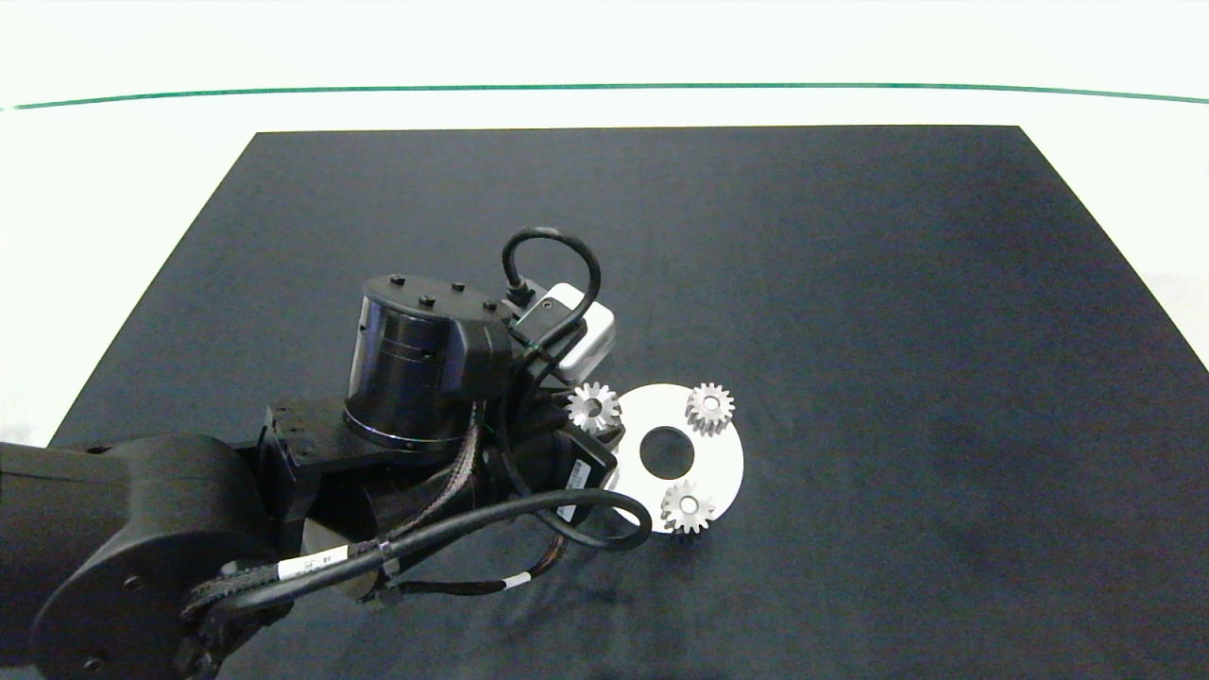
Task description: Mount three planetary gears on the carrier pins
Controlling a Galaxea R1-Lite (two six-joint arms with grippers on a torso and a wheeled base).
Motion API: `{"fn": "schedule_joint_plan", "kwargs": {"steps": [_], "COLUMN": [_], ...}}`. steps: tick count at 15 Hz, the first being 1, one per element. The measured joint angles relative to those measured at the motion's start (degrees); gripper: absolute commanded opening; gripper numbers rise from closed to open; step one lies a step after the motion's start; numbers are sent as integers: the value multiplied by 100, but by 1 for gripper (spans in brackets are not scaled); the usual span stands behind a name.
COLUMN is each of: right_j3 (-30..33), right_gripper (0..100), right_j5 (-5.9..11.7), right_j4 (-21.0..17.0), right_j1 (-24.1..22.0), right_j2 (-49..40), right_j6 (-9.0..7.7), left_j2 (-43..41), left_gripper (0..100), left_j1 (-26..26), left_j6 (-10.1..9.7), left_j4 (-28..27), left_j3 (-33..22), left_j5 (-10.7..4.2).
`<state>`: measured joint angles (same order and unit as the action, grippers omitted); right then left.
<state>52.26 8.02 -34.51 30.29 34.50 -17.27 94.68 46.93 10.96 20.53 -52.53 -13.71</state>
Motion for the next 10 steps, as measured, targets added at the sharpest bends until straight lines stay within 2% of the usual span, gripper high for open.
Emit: {"fn": "schedule_joint_plan", "kwargs": {"steps": [10], "right_j3": [-1], "right_gripper": [100], "right_j5": [-17], "right_j4": [0], "right_j1": [2], "right_j2": [1], "right_j6": [0], "left_j2": [521], "left_gripper": [0], "left_j1": [61], "left_j6": [1], "left_j4": [17], "left_j3": [-304], "left_j5": [-20]}}
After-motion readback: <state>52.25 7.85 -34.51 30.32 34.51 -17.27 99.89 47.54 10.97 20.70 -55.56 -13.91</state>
